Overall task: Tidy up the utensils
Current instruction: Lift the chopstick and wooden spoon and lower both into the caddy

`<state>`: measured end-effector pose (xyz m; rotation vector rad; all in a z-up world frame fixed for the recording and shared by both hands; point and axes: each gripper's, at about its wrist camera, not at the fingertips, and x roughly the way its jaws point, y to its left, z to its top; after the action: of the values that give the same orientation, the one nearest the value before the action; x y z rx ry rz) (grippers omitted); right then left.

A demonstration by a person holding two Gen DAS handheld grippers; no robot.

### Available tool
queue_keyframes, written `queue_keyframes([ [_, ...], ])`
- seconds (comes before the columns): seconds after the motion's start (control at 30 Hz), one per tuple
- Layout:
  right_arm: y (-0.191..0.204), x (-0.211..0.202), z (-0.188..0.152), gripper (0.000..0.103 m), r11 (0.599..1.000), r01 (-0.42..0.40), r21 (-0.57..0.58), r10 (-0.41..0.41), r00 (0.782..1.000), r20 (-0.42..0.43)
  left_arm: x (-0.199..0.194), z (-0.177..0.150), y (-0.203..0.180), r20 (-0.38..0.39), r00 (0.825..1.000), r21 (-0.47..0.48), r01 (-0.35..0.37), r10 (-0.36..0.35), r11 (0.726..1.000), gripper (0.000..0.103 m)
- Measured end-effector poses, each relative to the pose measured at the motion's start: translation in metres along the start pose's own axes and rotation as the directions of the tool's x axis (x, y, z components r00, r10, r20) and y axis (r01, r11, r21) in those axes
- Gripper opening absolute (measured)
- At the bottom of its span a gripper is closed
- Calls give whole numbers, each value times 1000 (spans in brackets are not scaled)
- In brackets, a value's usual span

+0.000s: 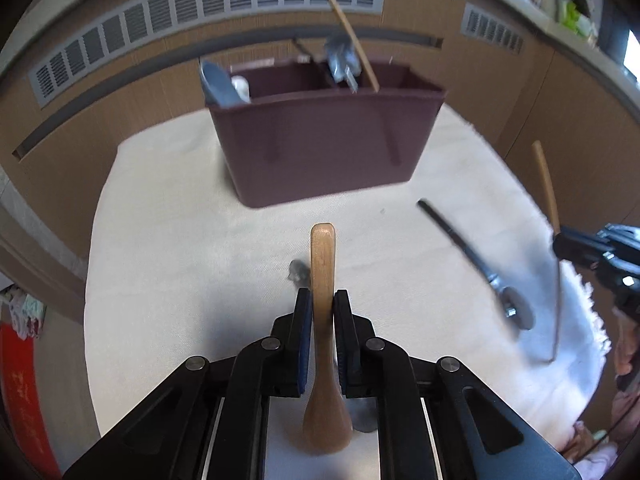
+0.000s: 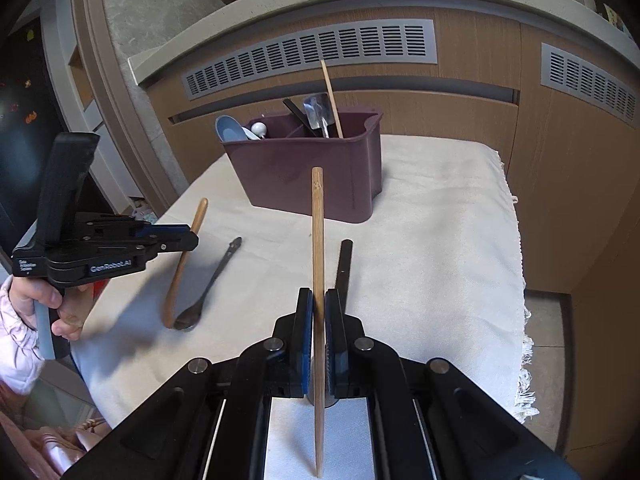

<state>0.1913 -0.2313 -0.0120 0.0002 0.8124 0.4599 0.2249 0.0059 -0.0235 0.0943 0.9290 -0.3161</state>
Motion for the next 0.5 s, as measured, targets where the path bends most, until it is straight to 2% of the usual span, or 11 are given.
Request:
queue_keyframes([
  [0.2, 15, -14, 3, 5, 1000, -14, -21, 15, 999, 35, -50, -10, -11, 150, 987, -15, 67, -64, 998, 11],
  [0.5, 33, -41, 12, 5, 999, -7, -44, 12, 994, 107, -93, -4, -28, 268, 958, 16, 98, -99, 995, 11],
])
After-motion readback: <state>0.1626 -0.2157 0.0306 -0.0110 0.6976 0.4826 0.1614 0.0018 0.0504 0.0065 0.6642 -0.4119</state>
